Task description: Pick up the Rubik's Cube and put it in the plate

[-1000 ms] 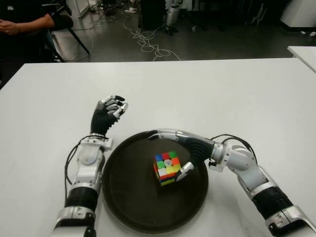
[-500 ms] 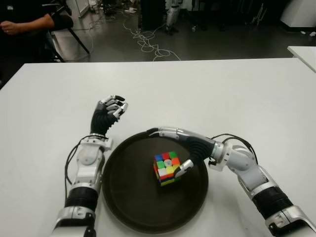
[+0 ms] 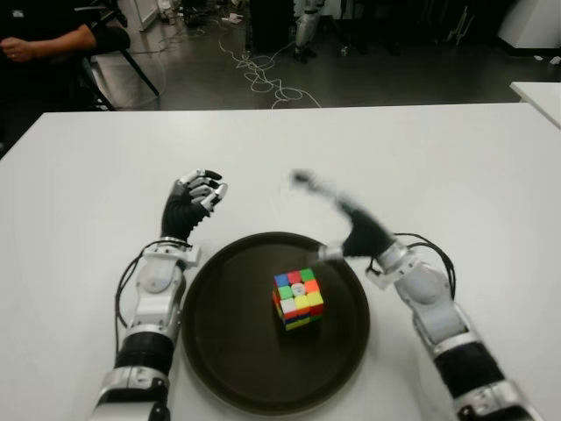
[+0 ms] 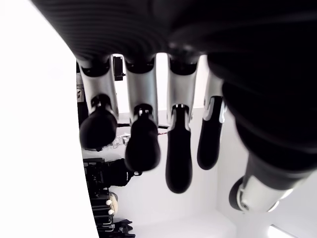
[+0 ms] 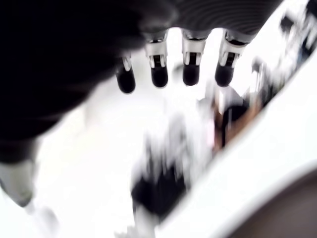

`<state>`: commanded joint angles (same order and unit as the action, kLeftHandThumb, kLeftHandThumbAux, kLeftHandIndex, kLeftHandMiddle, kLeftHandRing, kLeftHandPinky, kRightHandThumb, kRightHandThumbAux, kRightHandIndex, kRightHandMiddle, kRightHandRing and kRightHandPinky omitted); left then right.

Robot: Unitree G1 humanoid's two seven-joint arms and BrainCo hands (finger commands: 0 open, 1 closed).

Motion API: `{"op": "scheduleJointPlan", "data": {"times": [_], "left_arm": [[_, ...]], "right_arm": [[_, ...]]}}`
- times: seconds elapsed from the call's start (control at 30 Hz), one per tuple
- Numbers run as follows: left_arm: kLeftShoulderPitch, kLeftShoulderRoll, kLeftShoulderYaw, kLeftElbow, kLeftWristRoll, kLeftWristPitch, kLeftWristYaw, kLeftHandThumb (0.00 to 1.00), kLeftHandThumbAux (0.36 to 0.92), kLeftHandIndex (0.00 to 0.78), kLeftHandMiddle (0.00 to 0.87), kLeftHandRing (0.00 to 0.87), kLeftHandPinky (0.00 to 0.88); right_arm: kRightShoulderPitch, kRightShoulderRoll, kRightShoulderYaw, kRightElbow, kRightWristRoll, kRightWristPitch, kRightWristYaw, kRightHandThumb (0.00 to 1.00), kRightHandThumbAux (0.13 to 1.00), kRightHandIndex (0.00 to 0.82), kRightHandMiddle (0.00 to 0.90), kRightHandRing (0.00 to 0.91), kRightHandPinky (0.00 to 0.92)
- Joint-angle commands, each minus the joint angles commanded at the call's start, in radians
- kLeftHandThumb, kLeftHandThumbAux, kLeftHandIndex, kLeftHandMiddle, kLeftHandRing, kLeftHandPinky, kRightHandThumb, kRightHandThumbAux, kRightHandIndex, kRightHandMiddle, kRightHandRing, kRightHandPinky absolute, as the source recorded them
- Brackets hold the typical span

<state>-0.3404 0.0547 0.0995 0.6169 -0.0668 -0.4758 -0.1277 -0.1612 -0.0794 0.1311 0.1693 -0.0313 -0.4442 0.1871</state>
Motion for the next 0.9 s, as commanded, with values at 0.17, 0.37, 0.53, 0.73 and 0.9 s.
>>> {"op": "scheduleJointPlan", "data": {"times": [0.17, 0.37, 0.53, 0.73, 0.9], "left_arm": [[0.001, -0.004, 0.002, -0.002, -0.001, 0.000, 0.004, 0.845, 0.660, 0.419, 0.573, 0.730, 0.761], [0.004, -0.004, 0.001, -0.006, 0.006, 0.004, 0.012, 0.845, 0.660, 0.419, 0.575, 0.730, 0.761], [0.007, -0.004, -0.001, -0.009, 0.012, 0.002, 0.019, 0.845, 0.660, 0.418, 0.572, 0.728, 0.759], [0.008, -0.003, -0.004, -0.011, 0.020, -0.002, 0.027, 0.845, 0.659, 0.419, 0.570, 0.728, 0.755], [0.008, 0.000, -0.003, -0.010, 0.023, -0.004, 0.027, 0.845, 0.660, 0.419, 0.573, 0.734, 0.763]], "right_arm": [[0.061, 0.046, -0.055, -0.197, 0.152, 0.312, -0.039, 0.003, 0.721, 0.139, 0.194, 0.194, 0.242], [0.082, 0.087, -0.099, -0.295, 0.213, 0.555, -0.123, 0.001, 0.773, 0.142, 0.197, 0.210, 0.264], [0.062, 0.112, -0.138, -0.289, 0.217, 0.593, -0.175, 0.001, 0.787, 0.142, 0.198, 0.210, 0.259], [-0.046, 0.109, -0.208, -0.163, 0.202, 0.563, -0.224, 0.007, 0.785, 0.143, 0.194, 0.196, 0.228], [-0.083, 0.088, -0.224, -0.011, 0.107, 0.390, -0.279, 0.016, 0.782, 0.153, 0.191, 0.191, 0.220]]}}
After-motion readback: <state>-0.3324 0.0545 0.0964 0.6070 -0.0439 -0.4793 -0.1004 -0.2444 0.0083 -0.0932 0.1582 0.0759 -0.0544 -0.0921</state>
